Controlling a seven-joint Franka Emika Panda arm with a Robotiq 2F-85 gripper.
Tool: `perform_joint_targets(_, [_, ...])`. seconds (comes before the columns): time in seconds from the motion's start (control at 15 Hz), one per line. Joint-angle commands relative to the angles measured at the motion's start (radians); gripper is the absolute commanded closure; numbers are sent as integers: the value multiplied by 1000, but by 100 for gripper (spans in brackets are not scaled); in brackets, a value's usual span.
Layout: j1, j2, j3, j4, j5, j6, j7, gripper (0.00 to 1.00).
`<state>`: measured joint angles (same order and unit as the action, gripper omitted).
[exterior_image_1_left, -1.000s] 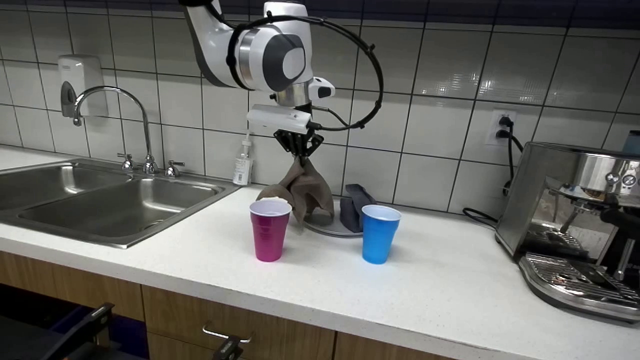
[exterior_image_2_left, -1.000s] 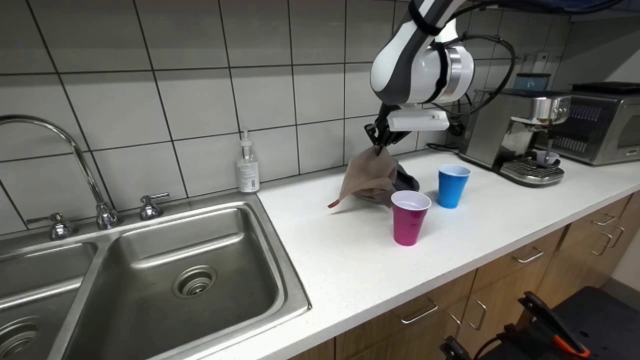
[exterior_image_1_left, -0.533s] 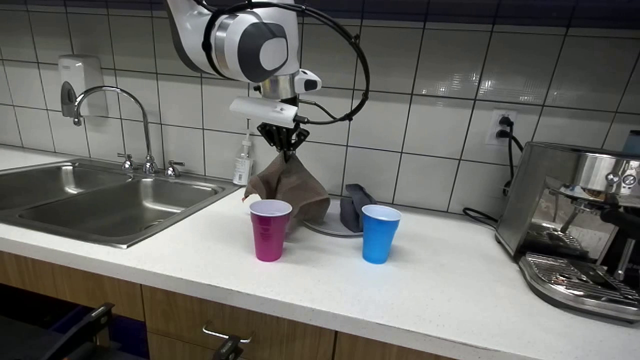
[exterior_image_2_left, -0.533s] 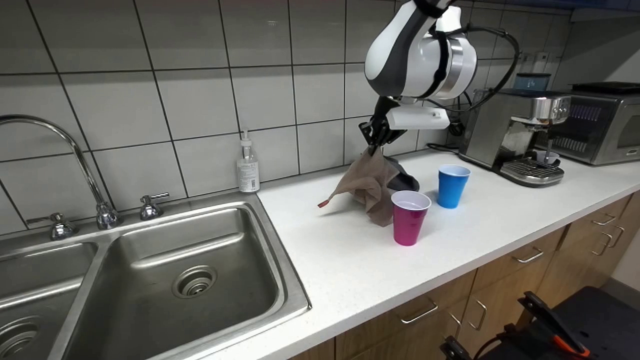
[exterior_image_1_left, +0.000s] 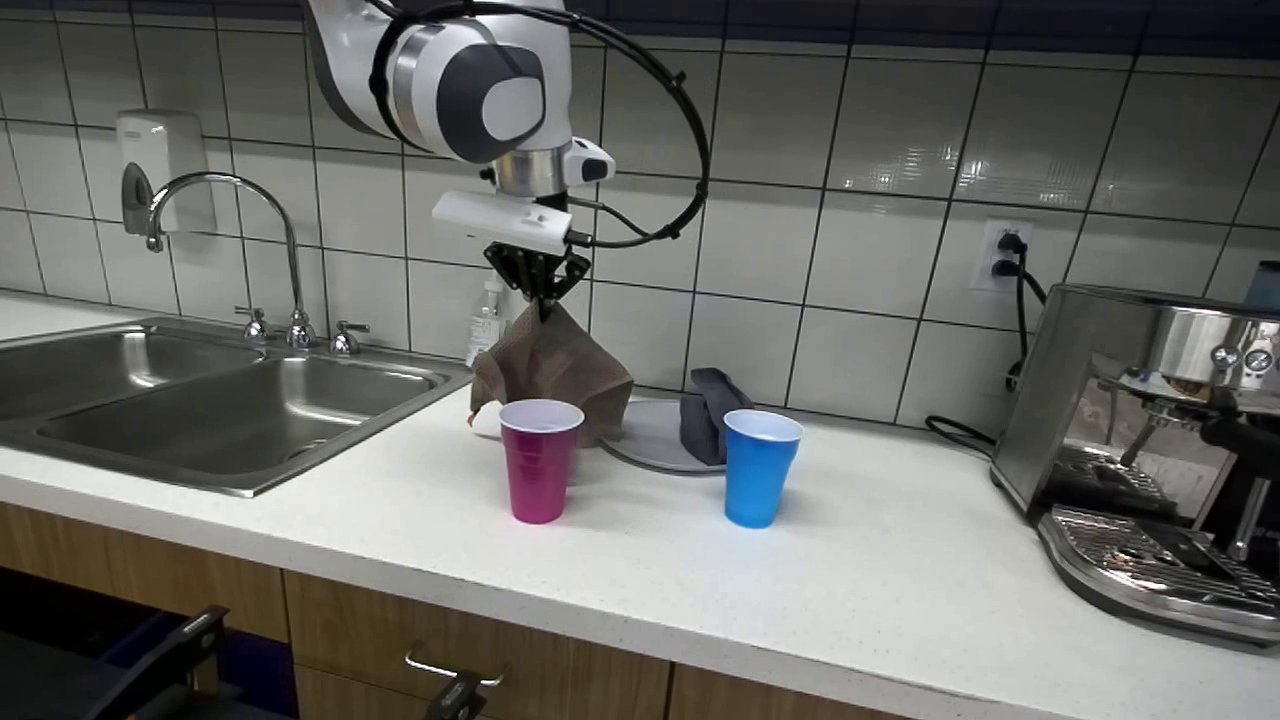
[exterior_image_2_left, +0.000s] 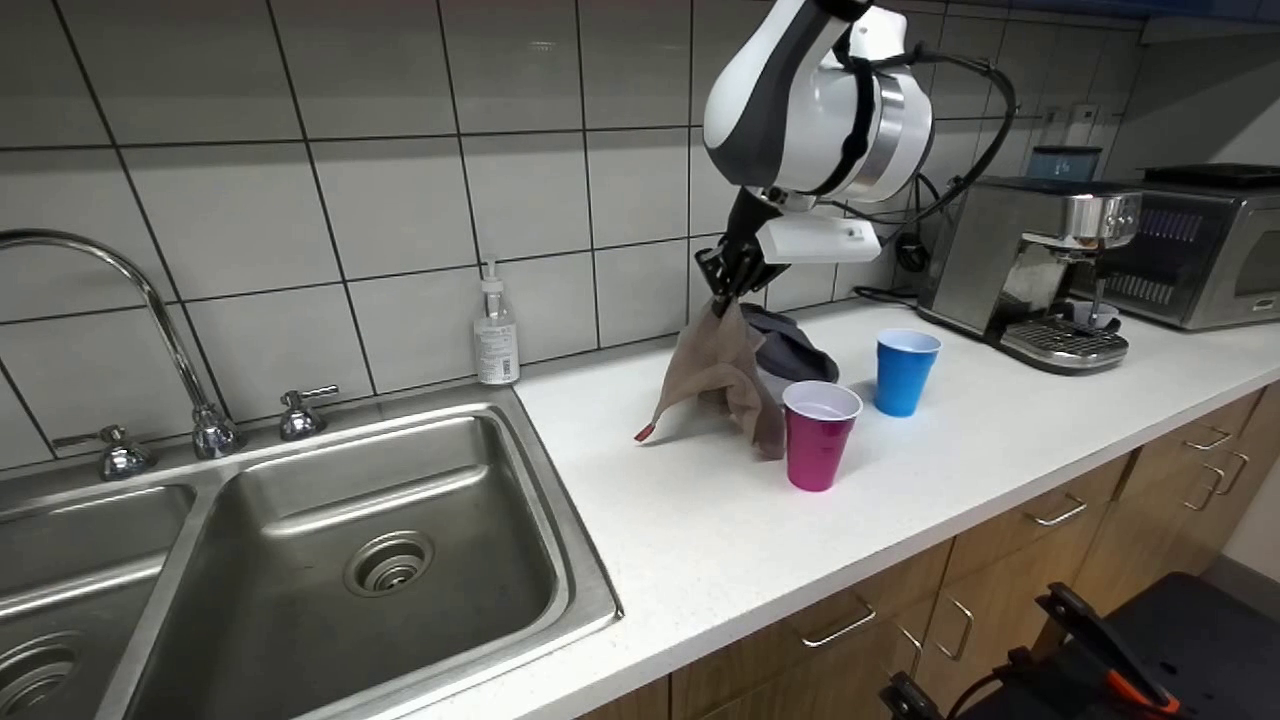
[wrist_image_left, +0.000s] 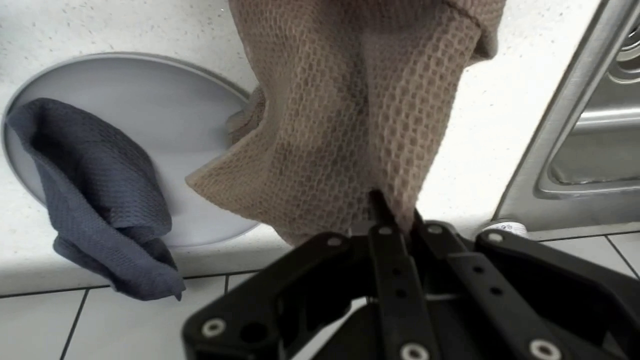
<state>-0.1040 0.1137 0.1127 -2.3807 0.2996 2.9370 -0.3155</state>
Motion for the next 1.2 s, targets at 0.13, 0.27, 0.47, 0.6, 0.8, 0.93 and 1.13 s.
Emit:
perform_joint_targets(0.13, [7,-39,62,-24,67,-9,-77,99])
perform_joint_targets(0.27, [14,-40,81,-26,73,-9,-80,99])
perform_joint_targets(0.47, [20,-28,104,-16,79,-9,-87,99])
perform_joint_targets(0.6, [24,-16,109,-8,70,-19,-83,99])
perform_joint_targets(0.8, [28,6,113,1,59,-11,-71,99])
perform_joint_targets(0.93, [32,22,110,6,50,-9,-61,99])
perform_joint_targets(1.13, [39,47,102,11,30,-6,-48,99])
